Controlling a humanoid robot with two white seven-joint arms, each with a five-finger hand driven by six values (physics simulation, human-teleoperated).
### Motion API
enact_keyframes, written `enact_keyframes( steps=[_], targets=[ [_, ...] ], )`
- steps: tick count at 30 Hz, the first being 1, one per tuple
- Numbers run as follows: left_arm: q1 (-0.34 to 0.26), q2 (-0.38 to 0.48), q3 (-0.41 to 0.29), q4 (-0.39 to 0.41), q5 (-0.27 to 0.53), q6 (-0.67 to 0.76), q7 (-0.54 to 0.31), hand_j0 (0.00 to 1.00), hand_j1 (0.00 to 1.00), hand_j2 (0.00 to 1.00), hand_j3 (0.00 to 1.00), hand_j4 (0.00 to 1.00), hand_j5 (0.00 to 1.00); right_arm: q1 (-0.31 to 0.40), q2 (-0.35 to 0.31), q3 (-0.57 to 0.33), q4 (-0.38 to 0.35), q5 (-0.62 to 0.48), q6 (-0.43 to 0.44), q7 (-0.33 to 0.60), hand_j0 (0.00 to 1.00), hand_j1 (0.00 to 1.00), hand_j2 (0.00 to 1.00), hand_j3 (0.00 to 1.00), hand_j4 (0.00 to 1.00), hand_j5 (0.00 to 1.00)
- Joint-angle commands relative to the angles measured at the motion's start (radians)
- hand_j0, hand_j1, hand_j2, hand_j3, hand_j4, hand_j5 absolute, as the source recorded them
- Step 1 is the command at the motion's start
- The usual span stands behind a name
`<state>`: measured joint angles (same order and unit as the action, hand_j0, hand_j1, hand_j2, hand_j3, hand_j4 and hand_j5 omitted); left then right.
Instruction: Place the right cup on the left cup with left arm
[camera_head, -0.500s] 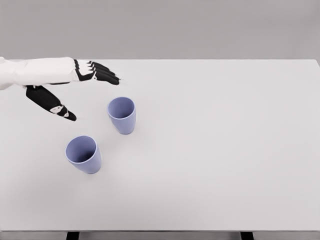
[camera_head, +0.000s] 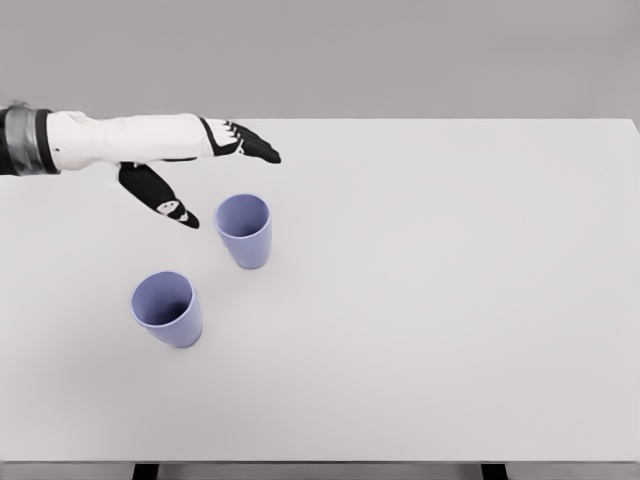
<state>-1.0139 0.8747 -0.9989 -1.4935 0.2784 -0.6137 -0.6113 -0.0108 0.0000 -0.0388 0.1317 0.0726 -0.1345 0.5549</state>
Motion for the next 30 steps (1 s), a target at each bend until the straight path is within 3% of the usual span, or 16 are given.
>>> enact_keyframes(
  steps=[1,5,10,13,30],
  targets=[
    [0.001,-0.054,-0.004,0.042,-0.030,0.003,0.000,1.00,1.00,1.00,1.00,1.00,1.00,0.000,0.000,0.000,0.000,0.001,-0.001,0.000,1.00,1.00,1.00,1.00,1.00,1.00],
    [0.006,-0.098,-0.018,0.137,-0.116,0.003,0.000,1.00,1.00,1.00,1.00,1.00,1.00,-0.002,0.000,-0.001,0.000,0.001,-0.001,0.000,1.00,1.00,1.00,1.00,1.00,1.00],
    [0.009,-0.082,-0.013,0.137,-0.122,0.003,0.000,1.00,1.00,1.00,1.00,1.00,1.00,-0.002,0.000,-0.003,0.000,0.001,-0.001,0.000,1.00,1.00,1.00,1.00,1.00,1.00],
    [0.011,-0.083,-0.012,0.137,-0.220,0.003,0.000,1.00,1.00,1.00,1.00,1.00,1.00,-0.002,0.000,-0.003,0.000,0.001,-0.001,0.000,1.00,1.00,1.00,1.00,1.00,1.00],
    [0.066,-0.158,-0.007,0.202,-0.271,0.003,0.000,1.00,1.00,1.00,1.00,1.00,1.00,-0.002,0.000,-0.003,0.000,0.001,-0.001,0.000,1.00,1.00,1.00,1.00,1.00,1.00]
  ],
)
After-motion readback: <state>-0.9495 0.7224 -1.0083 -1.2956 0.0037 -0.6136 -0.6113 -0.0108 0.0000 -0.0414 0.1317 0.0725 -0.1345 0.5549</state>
